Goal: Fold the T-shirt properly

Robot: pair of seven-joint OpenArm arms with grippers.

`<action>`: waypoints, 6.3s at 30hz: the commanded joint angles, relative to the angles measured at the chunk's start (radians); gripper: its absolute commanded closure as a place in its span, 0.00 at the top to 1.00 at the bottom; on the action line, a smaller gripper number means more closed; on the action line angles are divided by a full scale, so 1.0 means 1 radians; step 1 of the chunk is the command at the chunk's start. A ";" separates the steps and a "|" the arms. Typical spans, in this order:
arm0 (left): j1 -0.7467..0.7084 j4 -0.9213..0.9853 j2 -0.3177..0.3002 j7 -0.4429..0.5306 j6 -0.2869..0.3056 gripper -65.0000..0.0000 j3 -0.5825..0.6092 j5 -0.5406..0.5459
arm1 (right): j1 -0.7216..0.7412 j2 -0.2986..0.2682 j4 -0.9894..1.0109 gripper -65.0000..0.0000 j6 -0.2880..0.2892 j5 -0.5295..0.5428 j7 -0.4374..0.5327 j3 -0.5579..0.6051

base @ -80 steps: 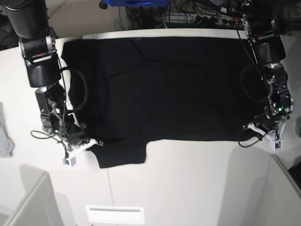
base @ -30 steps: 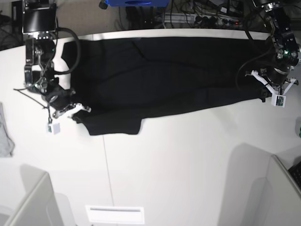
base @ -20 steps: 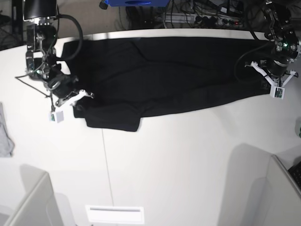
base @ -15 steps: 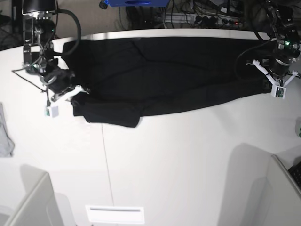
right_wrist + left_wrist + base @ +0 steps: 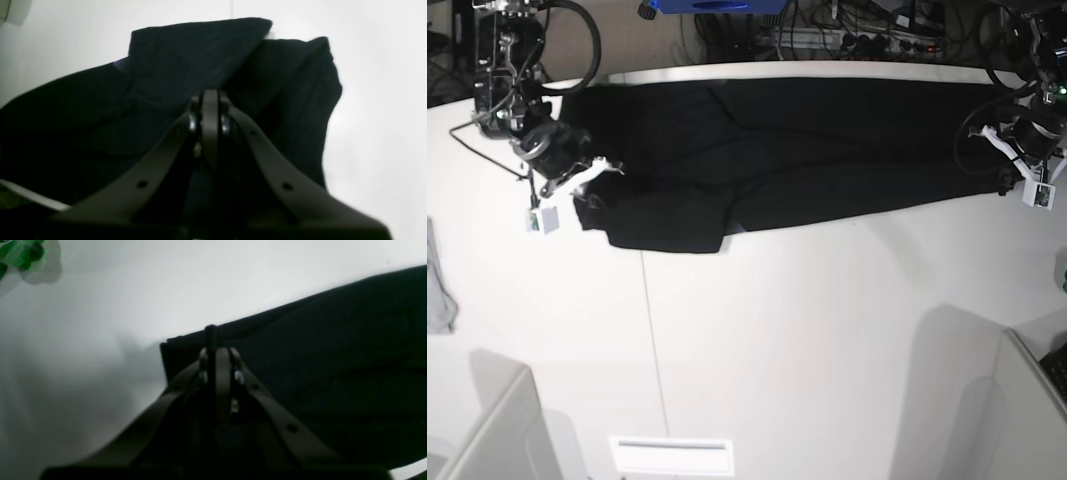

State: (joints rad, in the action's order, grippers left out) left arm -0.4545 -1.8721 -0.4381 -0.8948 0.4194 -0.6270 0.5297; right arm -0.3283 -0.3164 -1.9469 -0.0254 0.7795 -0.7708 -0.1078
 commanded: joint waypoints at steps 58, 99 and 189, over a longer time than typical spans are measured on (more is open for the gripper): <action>-0.103 -0.039 -0.012 -0.065 0.161 0.87 -0.107 -0.233 | -0.194 0.087 -0.033 0.42 0.008 0.004 0.023 -0.105; 0.504 0.449 0.169 -0.060 0.006 0.00 0.224 -0.446 | 0.315 -0.014 0.693 0.00 0.149 -0.001 0.070 -0.123; 0.193 -0.034 0.232 0.105 0.155 0.00 0.141 -0.242 | 0.025 0.053 0.122 0.00 0.155 0.007 -0.034 -0.043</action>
State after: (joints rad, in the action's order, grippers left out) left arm -0.2672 -1.8866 -0.1963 -0.8116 0.5755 -0.4828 0.2741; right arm -0.3111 -0.2516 -1.8065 0.1173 0.7773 -0.8200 -0.1432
